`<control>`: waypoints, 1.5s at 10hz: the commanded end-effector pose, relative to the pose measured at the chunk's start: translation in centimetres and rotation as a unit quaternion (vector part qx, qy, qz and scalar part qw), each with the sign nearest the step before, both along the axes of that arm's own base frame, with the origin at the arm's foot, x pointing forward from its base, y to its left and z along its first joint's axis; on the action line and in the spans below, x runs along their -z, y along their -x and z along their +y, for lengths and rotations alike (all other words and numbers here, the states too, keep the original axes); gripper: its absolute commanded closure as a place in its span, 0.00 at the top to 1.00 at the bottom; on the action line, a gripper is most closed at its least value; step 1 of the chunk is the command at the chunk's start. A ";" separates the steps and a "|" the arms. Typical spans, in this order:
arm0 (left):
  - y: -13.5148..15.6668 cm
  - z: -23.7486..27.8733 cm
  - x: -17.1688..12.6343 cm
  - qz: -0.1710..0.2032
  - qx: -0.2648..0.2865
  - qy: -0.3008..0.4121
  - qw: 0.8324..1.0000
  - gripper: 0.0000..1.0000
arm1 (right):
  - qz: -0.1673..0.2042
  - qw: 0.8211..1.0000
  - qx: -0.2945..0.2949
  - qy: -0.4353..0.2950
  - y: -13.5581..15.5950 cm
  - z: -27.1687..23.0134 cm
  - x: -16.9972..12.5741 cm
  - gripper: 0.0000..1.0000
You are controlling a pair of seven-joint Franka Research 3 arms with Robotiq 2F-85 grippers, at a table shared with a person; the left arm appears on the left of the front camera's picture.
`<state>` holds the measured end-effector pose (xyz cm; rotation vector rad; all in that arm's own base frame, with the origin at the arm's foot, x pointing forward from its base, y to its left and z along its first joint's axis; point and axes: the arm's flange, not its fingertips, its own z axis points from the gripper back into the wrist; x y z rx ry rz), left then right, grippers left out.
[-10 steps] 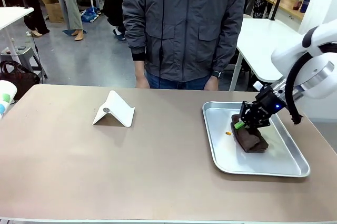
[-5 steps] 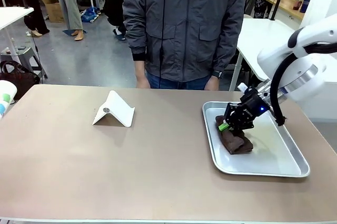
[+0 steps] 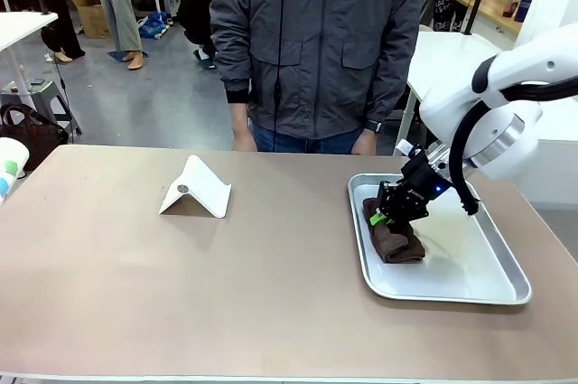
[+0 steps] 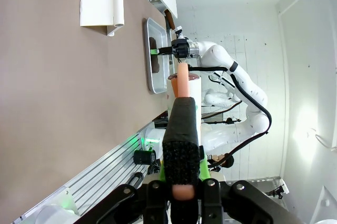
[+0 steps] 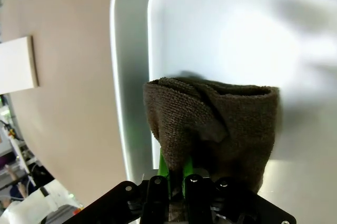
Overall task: Clean the surface of the table.
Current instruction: Clean the area not pointed to by the person.
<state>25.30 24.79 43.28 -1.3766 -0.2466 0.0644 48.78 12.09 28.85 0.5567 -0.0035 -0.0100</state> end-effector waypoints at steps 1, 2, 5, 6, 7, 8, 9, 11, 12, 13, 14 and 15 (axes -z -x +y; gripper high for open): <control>0.1 -0.1 -0.2 -0.003 0.001 0.001 1.000 0.22 | -0.020 0.997 0.023 0.075 0.0 -1.9 1.0 0.10; 0.1 -0.1 -0.2 -0.003 0.001 0.001 1.000 0.22 | -0.016 0.996 0.028 0.085 0.1 -3.3 0.7 0.10; 0.1 -0.1 -0.2 -0.003 0.001 0.001 1.000 0.22 | -0.018 0.995 0.053 0.082 0.7 -7.1 -0.5 0.10; 0.1 -0.1 -0.2 -0.003 0.001 0.001 1.000 0.22 | -0.019 0.994 0.065 0.084 0.9 -8.7 -0.8 0.10; 0.1 -0.1 -0.2 -0.003 0.001 0.001 1.000 0.22 | -0.021 0.994 0.074 0.084 1.1 -10.0 -1.0 0.10; 0.1 -0.1 -0.2 -0.003 0.001 0.001 1.000 0.22 | -0.021 0.993 0.084 0.078 1.6 -11.6 -1.3 0.10; 0.1 -0.1 -0.2 -0.003 0.001 0.001 1.000 0.22 | -0.025 0.992 0.101 0.069 2.0 -13.3 -1.7 0.10; 0.1 -0.1 -0.2 -0.003 0.001 0.001 1.000 0.22 | -0.035 0.993 0.107 0.031 2.9 -15.5 -2.7 0.10; 0.1 -0.1 -0.2 -0.003 0.001 0.001 1.000 0.22 | -0.037 0.994 0.100 -0.002 3.0 -15.8 -3.0 0.10; 0.1 -0.1 -0.2 -0.003 0.001 0.001 1.000 0.22 | -0.041 0.993 0.104 -0.019 2.9 -15.9 -2.9 0.10; 0.1 -0.1 -0.2 -0.003 0.001 0.001 1.000 0.22 | -0.045 0.993 0.107 -0.024 2.6 -15.6 -2.7 0.10; 0.1 -0.1 -0.2 -0.003 0.001 0.001 1.000 0.22 | -0.046 0.994 0.099 -0.031 2.2 -15.2 -2.3 0.10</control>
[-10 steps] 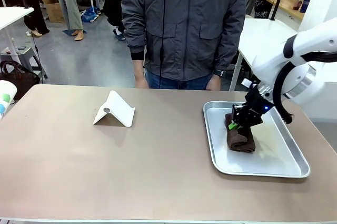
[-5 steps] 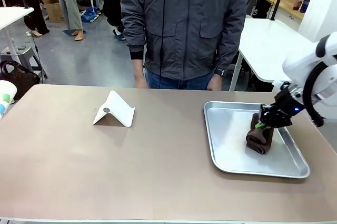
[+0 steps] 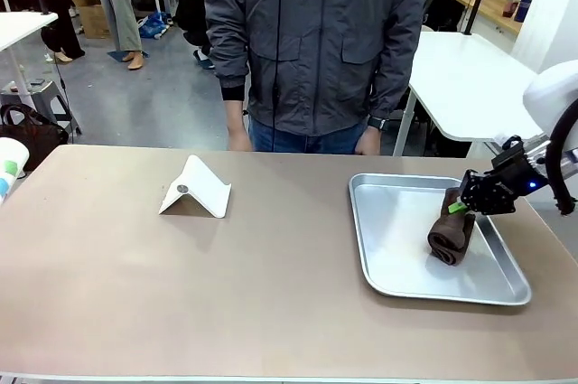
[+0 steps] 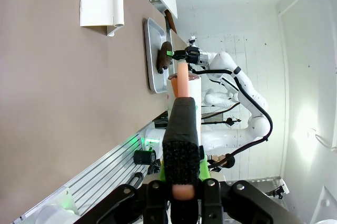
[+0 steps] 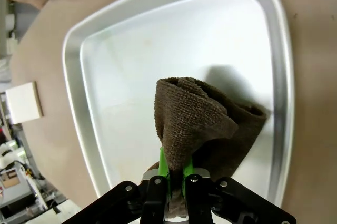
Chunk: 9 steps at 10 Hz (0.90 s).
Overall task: Clean the surface of the table.
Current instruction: Clean the area not pointed to by the person.
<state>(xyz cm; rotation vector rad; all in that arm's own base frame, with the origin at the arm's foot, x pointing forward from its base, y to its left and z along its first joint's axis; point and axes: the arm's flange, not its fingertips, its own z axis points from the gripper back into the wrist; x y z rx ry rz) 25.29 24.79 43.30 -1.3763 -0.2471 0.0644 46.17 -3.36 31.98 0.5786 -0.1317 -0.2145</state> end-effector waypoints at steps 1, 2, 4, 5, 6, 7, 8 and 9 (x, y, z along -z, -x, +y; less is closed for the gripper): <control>0.1 -0.1 -0.2 -0.003 0.001 0.001 1.000 0.22 | -0.020 0.999 -0.023 -0.031 -0.8 0.7 1.1 0.10; 0.1 -0.1 -0.2 -0.003 0.001 0.001 1.000 0.22 | -0.025 0.998 -0.032 -0.049 -1.4 1.6 1.5 0.10; 0.1 -0.1 -0.2 -0.003 0.001 0.001 1.000 0.22 | -0.025 0.996 -0.061 -0.060 -2.7 4.7 3.0 0.10; 0.1 -0.1 -0.2 -0.003 0.001 0.001 1.000 0.22 | -0.028 0.995 -0.075 -0.067 -3.2 6.0 3.2 0.10; 0.1 -0.1 -0.2 -0.003 0.001 0.001 1.000 0.22 | -0.027 0.994 -0.085 -0.068 -3.5 7.1 3.2 0.10; 0.1 -0.1 -0.2 -0.003 0.001 0.001 1.000 0.22 | -0.021 0.992 -0.099 -0.081 -3.7 8.0 3.2 0.10; 0.1 -0.1 -0.2 -0.003 0.001 0.001 1.000 0.22 | -0.013 0.988 -0.117 -0.098 -3.8 8.9 3.3 0.10; 0.1 -0.1 -0.2 -0.003 0.001 0.001 1.000 0.22 | 0.005 0.982 -0.142 -0.123 -3.7 10.1 3.7 0.10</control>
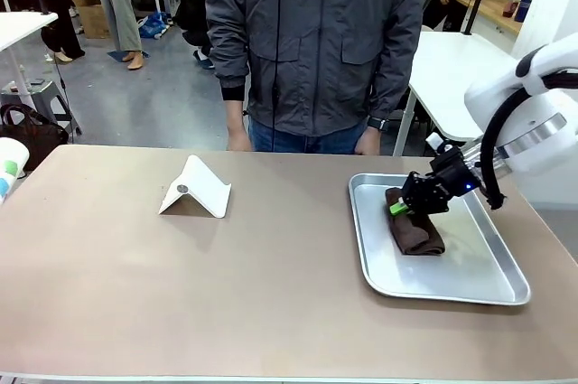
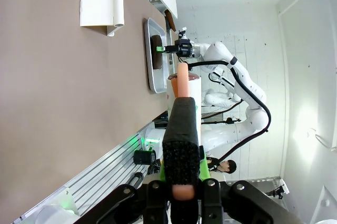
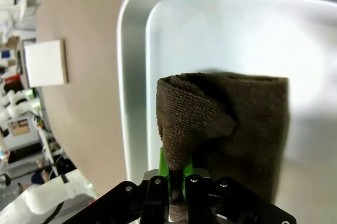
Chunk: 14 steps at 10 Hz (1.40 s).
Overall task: Clean the surface of the table.
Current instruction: Clean the area not pointed to by the person.
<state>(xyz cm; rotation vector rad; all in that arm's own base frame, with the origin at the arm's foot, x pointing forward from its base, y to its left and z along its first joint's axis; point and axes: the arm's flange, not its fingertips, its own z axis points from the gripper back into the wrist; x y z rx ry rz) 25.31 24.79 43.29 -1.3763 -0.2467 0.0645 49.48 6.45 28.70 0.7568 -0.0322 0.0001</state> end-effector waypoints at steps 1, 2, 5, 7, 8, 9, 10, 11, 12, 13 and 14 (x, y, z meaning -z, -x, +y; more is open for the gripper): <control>0.1 -0.1 -0.2 -0.003 0.001 0.001 1.000 0.22 | 0.006 0.998 -0.042 -0.037 -0.3 1.3 0.9 0.10; 0.1 -0.1 -0.2 -0.003 0.001 0.001 1.000 0.22 | 0.010 0.997 -0.062 -0.048 0.0 2.2 1.0 0.10; 0.1 -0.1 -0.2 -0.003 0.001 0.001 1.000 0.22 | -0.019 0.994 -0.075 -0.077 1.7 1.3 -1.0 0.10; 0.1 -0.1 -0.2 -0.003 0.001 0.001 1.000 0.22 | -0.042 0.986 -0.079 -0.142 4.1 -1.4 -4.1 0.10; 0.1 -0.1 -0.2 -0.003 0.001 0.001 1.000 0.22 | -0.059 0.979 -0.074 -0.182 5.5 -3.4 -6.1 0.10; 0.1 -0.1 -0.2 -0.003 0.001 0.001 1.000 0.22 | -0.083 0.974 -0.061 -0.202 6.8 -5.1 -7.8 0.10; 0.1 -0.1 -0.2 -0.003 0.001 0.001 1.000 0.22 | -0.107 0.969 -0.048 -0.219 8.0 -6.5 -9.1 0.10; 0.1 -0.1 -0.2 -0.003 0.001 0.001 1.000 0.22 | -0.119 0.957 -0.047 -0.259 9.3 -8.1 -10.3 0.10; 0.1 -0.1 -0.2 -0.003 0.001 0.001 1.000 0.22 | -0.110 0.940 -0.046 -0.319 10.4 -9.8 -11.2 0.10; 0.1 -0.1 -0.2 -0.003 0.001 0.001 1.000 0.22 | -0.088 0.920 -0.027 -0.381 11.2 -11.7 -11.8 0.10; 0.1 -0.1 -0.2 -0.003 0.001 0.001 1.000 0.22 | -0.070 0.909 0.023 -0.409 11.8 -13.5 -12.0 0.10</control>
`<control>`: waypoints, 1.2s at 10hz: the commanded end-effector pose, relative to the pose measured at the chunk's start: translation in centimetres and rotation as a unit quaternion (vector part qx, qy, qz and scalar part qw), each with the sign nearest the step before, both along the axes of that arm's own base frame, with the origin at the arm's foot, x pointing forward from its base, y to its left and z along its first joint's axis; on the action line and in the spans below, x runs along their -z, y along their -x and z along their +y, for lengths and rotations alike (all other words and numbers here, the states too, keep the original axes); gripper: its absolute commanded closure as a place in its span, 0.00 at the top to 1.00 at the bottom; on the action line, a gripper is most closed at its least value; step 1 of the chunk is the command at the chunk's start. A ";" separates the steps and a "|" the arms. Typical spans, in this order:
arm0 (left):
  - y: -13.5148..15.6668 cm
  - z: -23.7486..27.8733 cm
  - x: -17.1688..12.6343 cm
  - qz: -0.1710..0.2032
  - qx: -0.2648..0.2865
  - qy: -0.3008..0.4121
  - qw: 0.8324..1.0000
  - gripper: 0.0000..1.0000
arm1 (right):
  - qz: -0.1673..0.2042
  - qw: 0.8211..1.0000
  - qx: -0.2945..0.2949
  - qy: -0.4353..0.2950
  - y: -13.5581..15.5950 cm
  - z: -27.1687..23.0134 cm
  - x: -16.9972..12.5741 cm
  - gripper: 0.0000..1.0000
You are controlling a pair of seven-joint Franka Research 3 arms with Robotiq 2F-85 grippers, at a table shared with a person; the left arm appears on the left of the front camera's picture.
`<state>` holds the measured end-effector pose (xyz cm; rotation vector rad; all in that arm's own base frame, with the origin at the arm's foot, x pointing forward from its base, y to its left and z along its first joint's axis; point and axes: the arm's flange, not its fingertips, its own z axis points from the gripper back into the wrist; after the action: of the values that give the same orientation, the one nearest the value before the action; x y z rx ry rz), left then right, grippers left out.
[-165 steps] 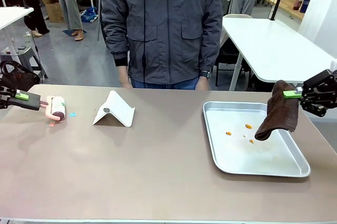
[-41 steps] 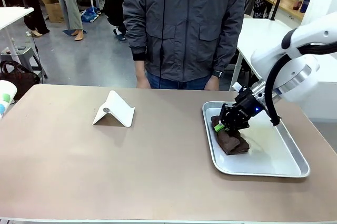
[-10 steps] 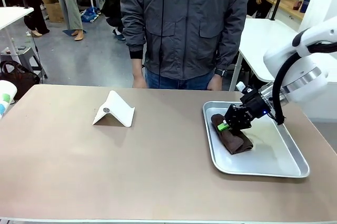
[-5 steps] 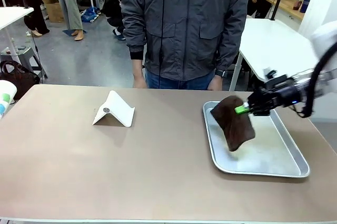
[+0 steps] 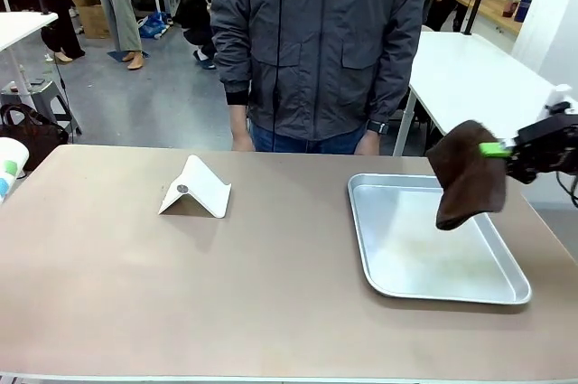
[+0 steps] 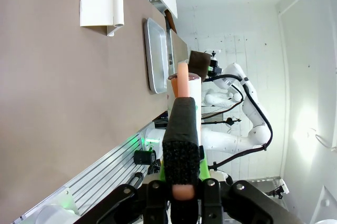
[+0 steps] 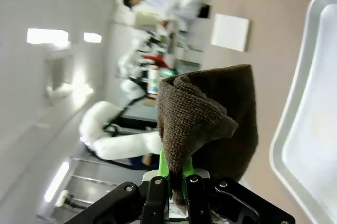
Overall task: Clean the surface of the table.
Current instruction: Clean the area not pointed to by the person.
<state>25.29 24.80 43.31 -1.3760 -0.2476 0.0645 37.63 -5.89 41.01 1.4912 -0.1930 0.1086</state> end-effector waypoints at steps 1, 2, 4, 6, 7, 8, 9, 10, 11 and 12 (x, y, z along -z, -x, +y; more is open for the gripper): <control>0.1 -0.1 -0.2 -0.003 0.001 0.001 1.000 0.22 | 0.070 0.994 0.054 -0.067 0.6 -2.5 0.1 0.10; 0.1 -0.1 -0.2 -0.003 0.001 0.001 1.000 0.22 | 0.090 0.991 0.066 -0.070 1.4 -3.5 -0.1 0.10; 0.1 -0.1 -0.2 -0.003 0.001 0.001 1.000 0.22 | 0.090 0.990 0.093 -0.058 2.9 -5.5 -0.4 0.10; 0.1 -0.1 -0.2 -0.003 0.001 0.001 1.000 0.22 | 0.087 0.989 0.106 -0.048 3.8 -6.4 -0.2 0.10; 0.1 -0.1 -0.2 -0.003 0.001 0.001 1.000 0.22 | 0.093 0.989 0.109 -0.026 3.6 -6.4 0.1 0.10; 0.1 -0.1 -0.2 -0.003 0.001 0.001 1.000 0.22 | 0.107 0.988 0.112 0.006 3.1 -5.8 0.6 0.10; 0.1 -0.1 -0.2 -0.003 0.001 0.001 1.000 0.22 | 0.085 0.990 0.100 -0.043 3.1 -7.2 0.4 0.10; 0.1 -0.1 -0.2 -0.003 0.001 0.001 1.000 0.22 | 0.085 0.990 0.100 -0.043 3.1 -7.2 0.4 0.10; 0.1 -0.1 -0.2 -0.003 0.001 0.001 1.000 0.22 | 0.085 0.990 0.100 -0.043 3.1 -7.2 0.4 0.10; 0.1 -0.1 -0.2 -0.003 0.001 0.001 1.000 0.22 | 0.085 0.990 0.100 -0.043 3.1 -7.2 0.4 0.10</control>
<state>25.29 24.80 43.31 -1.3759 -0.2475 0.0645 34.52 -12.87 40.26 1.5247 -0.2044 -0.1948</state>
